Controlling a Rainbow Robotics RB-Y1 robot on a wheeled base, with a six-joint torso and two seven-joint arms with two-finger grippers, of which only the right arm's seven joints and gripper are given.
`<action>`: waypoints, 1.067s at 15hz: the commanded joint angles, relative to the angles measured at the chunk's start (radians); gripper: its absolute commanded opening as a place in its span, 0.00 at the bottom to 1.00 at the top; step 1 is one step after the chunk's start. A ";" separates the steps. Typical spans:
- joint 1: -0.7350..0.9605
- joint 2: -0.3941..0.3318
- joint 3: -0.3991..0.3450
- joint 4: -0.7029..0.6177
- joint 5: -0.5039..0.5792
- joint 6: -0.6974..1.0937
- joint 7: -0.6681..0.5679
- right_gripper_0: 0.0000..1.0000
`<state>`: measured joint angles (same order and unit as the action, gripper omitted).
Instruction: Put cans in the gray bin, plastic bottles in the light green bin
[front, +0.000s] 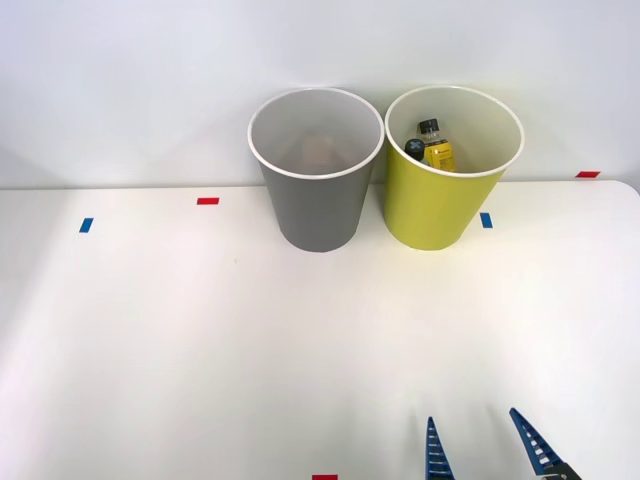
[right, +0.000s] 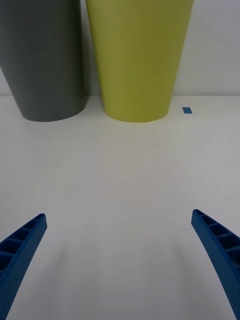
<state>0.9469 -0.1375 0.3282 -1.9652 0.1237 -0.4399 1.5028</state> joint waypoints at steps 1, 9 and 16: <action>0.001 -0.001 0.000 0.000 -0.001 0.000 0.000 1.00; 0.001 -0.001 0.000 0.000 -0.001 0.000 0.000 1.00; 0.001 -0.001 0.000 0.000 -0.001 0.000 0.000 1.00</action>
<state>0.9480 -0.1380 0.3282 -1.9651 0.1228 -0.4403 1.5032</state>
